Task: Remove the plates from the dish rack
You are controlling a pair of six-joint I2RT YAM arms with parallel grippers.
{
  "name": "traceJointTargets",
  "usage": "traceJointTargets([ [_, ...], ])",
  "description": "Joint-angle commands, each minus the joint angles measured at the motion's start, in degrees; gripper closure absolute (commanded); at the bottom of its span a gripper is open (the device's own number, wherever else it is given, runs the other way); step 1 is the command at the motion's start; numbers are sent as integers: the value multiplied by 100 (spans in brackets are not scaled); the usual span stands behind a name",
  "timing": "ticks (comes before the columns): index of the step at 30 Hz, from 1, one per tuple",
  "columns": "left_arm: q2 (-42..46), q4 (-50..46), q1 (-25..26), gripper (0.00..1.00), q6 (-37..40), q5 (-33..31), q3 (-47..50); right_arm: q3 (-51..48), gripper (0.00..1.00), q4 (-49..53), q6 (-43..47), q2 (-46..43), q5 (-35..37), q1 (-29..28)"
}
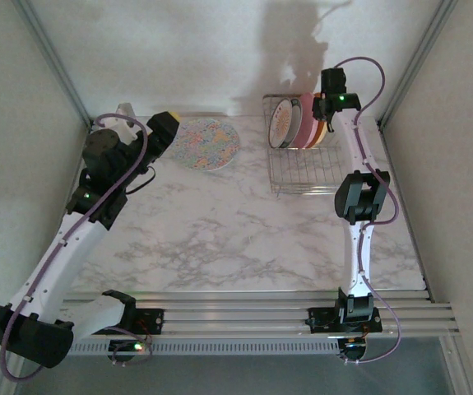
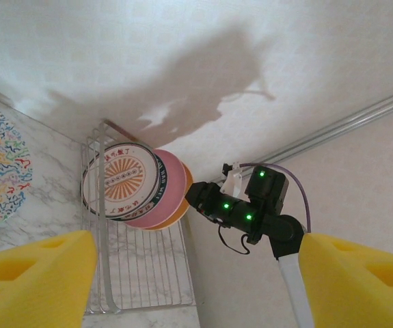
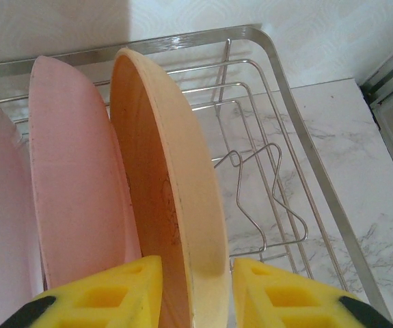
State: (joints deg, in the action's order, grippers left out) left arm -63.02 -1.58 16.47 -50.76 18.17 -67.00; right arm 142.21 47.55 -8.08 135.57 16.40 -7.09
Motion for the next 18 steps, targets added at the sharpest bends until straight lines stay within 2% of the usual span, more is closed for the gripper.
traceJointTargets([
  [1, 149, -18, 61, 23, 28, -60, 66, 58, 69, -63, 62, 182, -48, 52],
  [18, 27, 140, 76, 23, -39, -9, 91, -377, 69, -457, -89, -303, -584, 188],
])
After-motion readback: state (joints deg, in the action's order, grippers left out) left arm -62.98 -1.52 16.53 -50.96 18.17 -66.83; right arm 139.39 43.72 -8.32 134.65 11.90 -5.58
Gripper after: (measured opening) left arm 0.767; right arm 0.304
